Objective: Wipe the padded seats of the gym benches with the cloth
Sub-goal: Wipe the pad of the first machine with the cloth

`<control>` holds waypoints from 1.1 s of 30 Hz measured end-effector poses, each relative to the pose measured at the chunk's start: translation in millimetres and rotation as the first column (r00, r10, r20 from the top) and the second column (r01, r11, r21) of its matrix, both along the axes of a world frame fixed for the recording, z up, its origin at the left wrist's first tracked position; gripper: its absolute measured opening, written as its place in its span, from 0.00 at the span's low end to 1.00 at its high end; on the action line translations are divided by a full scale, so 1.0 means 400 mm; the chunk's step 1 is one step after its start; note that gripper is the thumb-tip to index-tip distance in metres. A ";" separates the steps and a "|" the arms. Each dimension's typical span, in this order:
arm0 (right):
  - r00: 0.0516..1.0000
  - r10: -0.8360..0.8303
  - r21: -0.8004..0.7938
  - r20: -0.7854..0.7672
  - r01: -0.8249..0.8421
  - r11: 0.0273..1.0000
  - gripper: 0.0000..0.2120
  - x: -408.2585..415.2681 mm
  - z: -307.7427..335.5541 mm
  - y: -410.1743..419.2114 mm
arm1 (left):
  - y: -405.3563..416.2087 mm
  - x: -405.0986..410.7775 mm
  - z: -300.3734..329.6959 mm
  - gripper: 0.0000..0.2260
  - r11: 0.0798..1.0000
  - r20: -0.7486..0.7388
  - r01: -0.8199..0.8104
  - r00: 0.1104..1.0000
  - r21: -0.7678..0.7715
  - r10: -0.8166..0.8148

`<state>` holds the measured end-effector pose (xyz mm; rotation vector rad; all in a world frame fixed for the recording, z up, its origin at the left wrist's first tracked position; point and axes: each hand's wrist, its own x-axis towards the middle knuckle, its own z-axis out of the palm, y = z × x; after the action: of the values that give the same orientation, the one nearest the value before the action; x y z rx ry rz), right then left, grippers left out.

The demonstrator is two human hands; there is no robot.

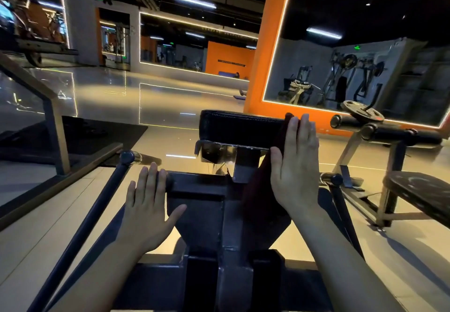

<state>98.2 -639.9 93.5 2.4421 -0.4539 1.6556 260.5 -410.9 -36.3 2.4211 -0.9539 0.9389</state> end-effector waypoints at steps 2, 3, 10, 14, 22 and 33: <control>0.998 -0.038 -0.068 -0.056 0.035 0.997 0.28 0.005 -0.008 0.018 | -0.001 -0.001 -0.001 0.38 1.000 0.006 0.002 1.000 0.000 -0.002; 0.995 -0.049 -0.121 -0.092 0.038 0.992 0.28 0.014 -0.012 0.032 | -0.001 -0.001 -0.002 0.38 1.000 0.012 0.004 1.000 -0.006 -0.004; 0.942 0.044 -0.396 -0.333 -0.182 0.900 0.26 0.147 0.086 0.178 | 0.009 -0.001 0.009 0.36 1.000 0.004 0.002 1.000 0.017 -0.002; 0.915 0.040 -0.496 -0.401 -0.253 0.830 0.26 0.136 0.100 0.145 | 0.018 -0.002 0.013 0.35 0.999 -0.035 0.006 0.999 0.047 -0.004; 0.981 0.000 -0.283 -0.195 -0.056 0.958 0.29 -0.018 0.038 -0.037 | 0.020 -0.001 0.014 0.35 0.999 -0.060 0.038 0.998 0.019 -0.037; 0.993 0.096 -0.070 -0.068 -0.101 0.992 0.28 -0.060 -0.038 -0.040 | 0.012 -0.001 0.003 0.36 0.999 -0.046 0.041 0.998 -0.016 -0.042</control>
<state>74.3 -655.8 78.3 2.4928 -0.2634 1.5944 260.3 -406.1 -35.2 2.3905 -0.9740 0.8690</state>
